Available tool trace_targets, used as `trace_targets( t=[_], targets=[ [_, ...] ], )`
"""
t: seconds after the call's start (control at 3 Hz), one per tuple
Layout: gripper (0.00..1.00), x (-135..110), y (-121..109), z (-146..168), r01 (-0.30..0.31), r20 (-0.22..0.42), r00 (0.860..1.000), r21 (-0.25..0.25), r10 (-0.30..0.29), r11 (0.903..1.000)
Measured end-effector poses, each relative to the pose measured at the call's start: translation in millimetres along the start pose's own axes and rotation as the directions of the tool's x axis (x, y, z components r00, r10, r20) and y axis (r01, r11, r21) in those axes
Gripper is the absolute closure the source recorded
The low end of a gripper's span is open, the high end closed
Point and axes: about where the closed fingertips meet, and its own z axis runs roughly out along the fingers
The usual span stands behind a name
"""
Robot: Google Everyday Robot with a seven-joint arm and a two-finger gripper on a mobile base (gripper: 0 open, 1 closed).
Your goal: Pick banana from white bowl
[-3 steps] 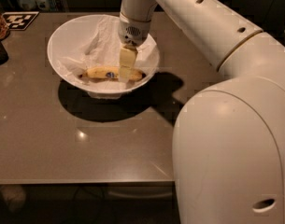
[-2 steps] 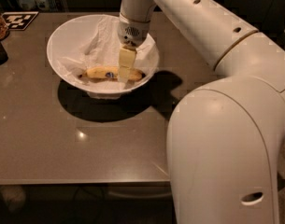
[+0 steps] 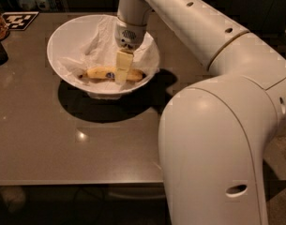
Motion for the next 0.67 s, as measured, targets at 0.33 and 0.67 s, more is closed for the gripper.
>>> trace_targets(
  t=[0.33, 0.67],
  targets=[
    [0.29, -2.7, 1.3, 4.9, 0.001, -0.007, 1.0, -0.012, -0.001, 0.9999],
    [0.31, -4.7, 1.3, 9.1, 0.003, -0.011, 1.0, -0.023, -0.003, 0.9997]
  ],
)
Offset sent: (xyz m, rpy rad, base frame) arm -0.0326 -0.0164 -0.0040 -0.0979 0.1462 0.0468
